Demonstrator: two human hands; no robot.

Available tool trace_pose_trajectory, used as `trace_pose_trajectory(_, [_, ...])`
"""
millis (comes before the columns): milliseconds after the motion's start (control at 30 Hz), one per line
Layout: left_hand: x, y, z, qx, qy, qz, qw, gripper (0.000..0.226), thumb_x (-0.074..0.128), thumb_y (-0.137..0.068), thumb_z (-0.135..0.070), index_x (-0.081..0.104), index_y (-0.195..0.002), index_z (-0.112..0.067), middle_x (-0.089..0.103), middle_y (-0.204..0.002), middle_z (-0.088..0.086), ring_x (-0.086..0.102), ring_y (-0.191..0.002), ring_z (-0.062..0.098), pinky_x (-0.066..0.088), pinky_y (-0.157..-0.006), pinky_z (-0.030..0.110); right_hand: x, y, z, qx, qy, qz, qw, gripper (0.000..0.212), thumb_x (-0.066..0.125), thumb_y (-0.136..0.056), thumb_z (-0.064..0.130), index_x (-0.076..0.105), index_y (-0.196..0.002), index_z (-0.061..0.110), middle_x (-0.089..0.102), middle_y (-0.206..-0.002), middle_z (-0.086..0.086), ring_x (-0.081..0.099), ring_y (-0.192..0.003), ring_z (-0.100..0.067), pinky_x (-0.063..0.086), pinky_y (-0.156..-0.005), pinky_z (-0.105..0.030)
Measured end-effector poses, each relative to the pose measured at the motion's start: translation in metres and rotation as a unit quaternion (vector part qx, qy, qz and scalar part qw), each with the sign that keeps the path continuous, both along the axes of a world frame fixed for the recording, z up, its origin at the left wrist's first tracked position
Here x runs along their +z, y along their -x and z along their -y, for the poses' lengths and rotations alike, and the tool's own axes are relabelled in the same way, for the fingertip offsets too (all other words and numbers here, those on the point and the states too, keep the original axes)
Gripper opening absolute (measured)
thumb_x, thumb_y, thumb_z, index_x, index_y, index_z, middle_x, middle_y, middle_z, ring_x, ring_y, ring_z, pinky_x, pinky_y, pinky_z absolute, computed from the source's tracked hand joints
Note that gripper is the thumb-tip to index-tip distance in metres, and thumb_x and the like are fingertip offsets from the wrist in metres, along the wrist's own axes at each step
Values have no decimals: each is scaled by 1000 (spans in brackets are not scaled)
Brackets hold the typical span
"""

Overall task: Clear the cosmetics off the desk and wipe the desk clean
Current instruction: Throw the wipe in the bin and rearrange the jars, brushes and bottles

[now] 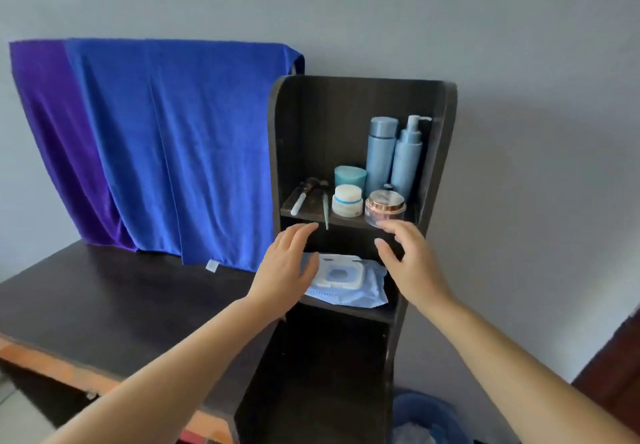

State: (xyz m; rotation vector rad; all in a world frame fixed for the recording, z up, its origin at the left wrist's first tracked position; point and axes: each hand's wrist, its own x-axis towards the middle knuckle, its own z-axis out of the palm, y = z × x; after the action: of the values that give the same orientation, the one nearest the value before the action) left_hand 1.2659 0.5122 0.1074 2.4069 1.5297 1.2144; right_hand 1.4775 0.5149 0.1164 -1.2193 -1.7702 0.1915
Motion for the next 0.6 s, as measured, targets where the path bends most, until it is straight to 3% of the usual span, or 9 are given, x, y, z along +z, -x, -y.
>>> trace_pose_trajectory(100, [31,-20,-43,-29,5,34,999,46,52,-91,-19,39,-135,-13,44,-136,2,39,-125,18,32,-99,24,18,7,-22,-107,-51,-16,993,44,60,-87,13,47,-128,3,47,-133,-14,45,-123,-22,30,-101,-12])
trace_pose_trajectory(200, [42,-40,-86,-6,34,17,999,50,52,-91,-29,37,-135,-12,46,-136,8,41,-124,23,32,-103,32,21,15,-49,-163,50,-16,985,73,60,-88,30,20,-144,4,22,-152,-16,23,-140,-27,25,-110,-30])
trace_pose_trajectory(267, [43,-48,-107,38,71,-27,996,51,49,-91,-39,38,-133,-12,48,-132,9,44,-122,25,30,-105,38,19,19,-64,-175,98,-19,979,84,61,-86,37,12,-145,5,19,-152,-17,24,-139,-30,29,-109,-36])
trace_pose_trajectory(400, [43,-56,-125,46,109,-53,992,48,51,-87,-45,44,-125,-15,54,-124,6,47,-117,25,22,-109,47,11,19,-79,-203,121,-17,971,91,68,-80,39,14,-145,6,33,-142,-19,40,-127,-34,40,-98,-40])
trace_pose_trajectory(600, [45,-59,-127,27,115,-32,992,49,60,-82,-45,42,-117,-15,59,-116,4,53,-109,24,13,-113,49,9,14,-80,-194,97,-42,975,87,72,-76,37,24,-141,5,37,-138,-17,43,-125,-30,40,-97,-35])
